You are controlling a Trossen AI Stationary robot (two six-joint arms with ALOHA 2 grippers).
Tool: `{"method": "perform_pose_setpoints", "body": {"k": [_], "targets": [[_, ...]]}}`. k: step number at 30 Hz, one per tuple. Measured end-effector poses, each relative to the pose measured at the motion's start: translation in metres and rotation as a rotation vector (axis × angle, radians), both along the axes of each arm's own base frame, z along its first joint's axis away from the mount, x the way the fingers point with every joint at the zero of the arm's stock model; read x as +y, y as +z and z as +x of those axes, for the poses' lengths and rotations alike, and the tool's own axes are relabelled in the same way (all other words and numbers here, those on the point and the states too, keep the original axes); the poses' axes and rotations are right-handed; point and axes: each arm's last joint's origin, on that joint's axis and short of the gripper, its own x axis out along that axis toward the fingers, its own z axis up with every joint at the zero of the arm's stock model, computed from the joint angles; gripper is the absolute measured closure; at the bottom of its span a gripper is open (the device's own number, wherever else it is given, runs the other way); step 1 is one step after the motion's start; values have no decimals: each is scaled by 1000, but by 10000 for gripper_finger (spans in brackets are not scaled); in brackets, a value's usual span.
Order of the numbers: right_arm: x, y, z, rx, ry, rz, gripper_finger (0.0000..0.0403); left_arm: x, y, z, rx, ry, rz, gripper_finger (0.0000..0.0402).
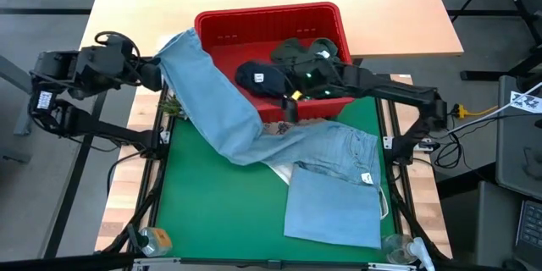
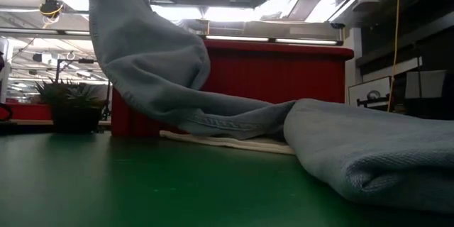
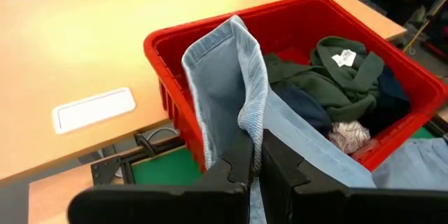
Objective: Fold laundry
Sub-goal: Fold the light blue pants
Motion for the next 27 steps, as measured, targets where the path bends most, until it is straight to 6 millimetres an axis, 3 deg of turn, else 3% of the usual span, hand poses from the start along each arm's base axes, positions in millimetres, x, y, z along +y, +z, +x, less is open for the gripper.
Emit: {"method": "perform_pose_setpoints", "body": {"k": [7, 14, 22, 27], "targets": [[60, -24, -25, 378, 103, 119, 178, 1, -20, 5, 98, -12, 0, 396], [108, -84, -37, 627, 74, 141, 178, 2, -45, 13, 199, -13, -16, 396], [110, -139, -54, 737, -288, 50, 178, 2, -52, 15, 223, -14, -22, 396], [107, -172, -59, 701, -407, 70, 178, 2, -52, 15, 221, -13, -24, 396]]}}
